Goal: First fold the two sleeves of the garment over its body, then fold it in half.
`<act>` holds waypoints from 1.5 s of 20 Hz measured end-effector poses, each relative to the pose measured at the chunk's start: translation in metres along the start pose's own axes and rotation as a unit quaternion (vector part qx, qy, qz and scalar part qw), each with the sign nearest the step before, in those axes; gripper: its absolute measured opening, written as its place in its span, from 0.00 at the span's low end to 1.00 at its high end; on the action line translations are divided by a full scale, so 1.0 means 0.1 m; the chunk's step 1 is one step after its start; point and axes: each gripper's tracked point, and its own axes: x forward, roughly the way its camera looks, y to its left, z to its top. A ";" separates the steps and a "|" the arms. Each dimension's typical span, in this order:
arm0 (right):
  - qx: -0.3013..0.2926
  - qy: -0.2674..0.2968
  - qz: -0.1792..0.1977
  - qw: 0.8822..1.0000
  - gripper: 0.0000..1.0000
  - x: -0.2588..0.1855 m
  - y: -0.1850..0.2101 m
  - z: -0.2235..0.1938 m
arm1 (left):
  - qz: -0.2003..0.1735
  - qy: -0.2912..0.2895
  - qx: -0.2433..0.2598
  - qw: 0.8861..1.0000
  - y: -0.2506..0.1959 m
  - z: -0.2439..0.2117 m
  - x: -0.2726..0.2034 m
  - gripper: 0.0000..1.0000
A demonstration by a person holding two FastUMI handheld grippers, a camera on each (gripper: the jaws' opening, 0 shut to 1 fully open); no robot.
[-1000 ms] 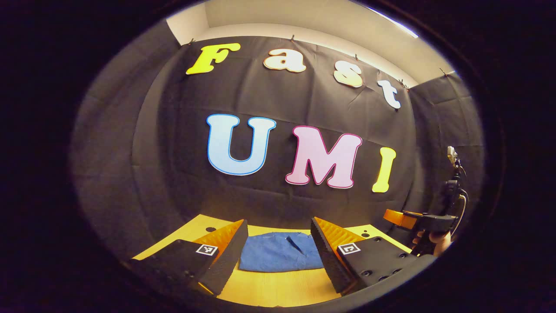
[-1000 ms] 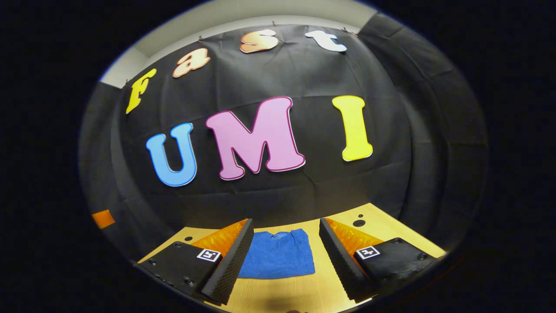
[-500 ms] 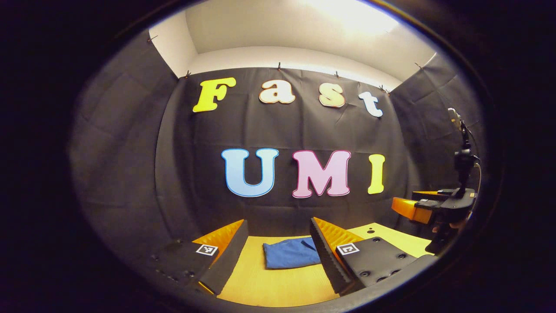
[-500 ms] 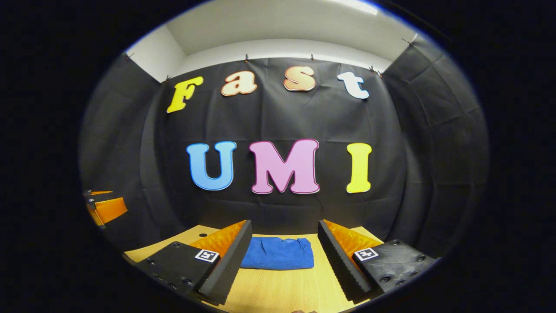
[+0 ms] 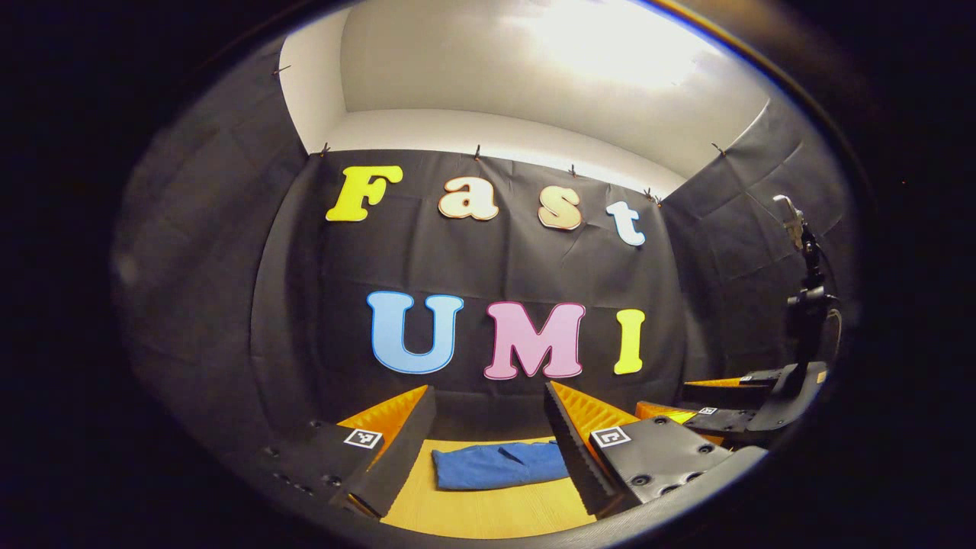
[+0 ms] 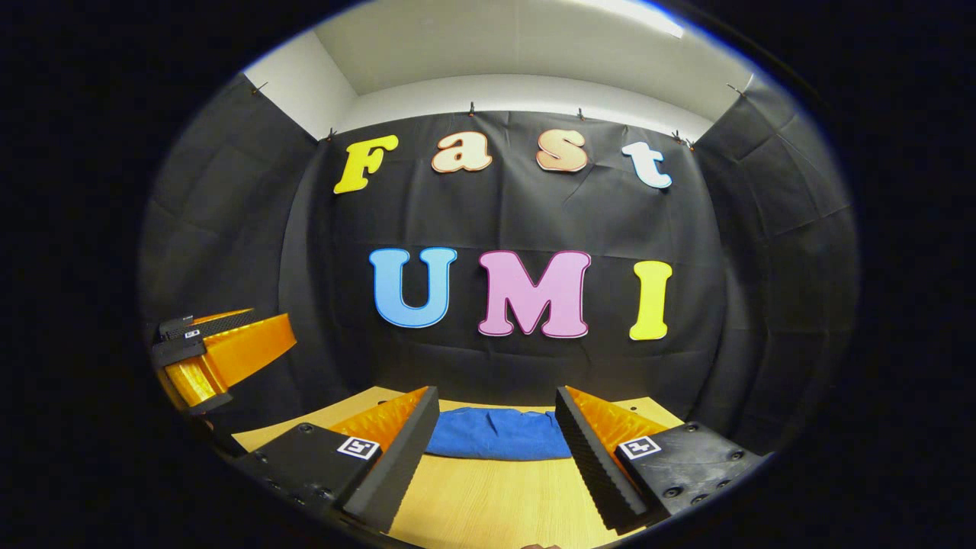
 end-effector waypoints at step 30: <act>0.004 -0.006 -0.045 0.999 0.97 -0.02 -0.21 0.03 | 0.024 0.031 0.002 0.999 0.31 -0.09 0.02 0.81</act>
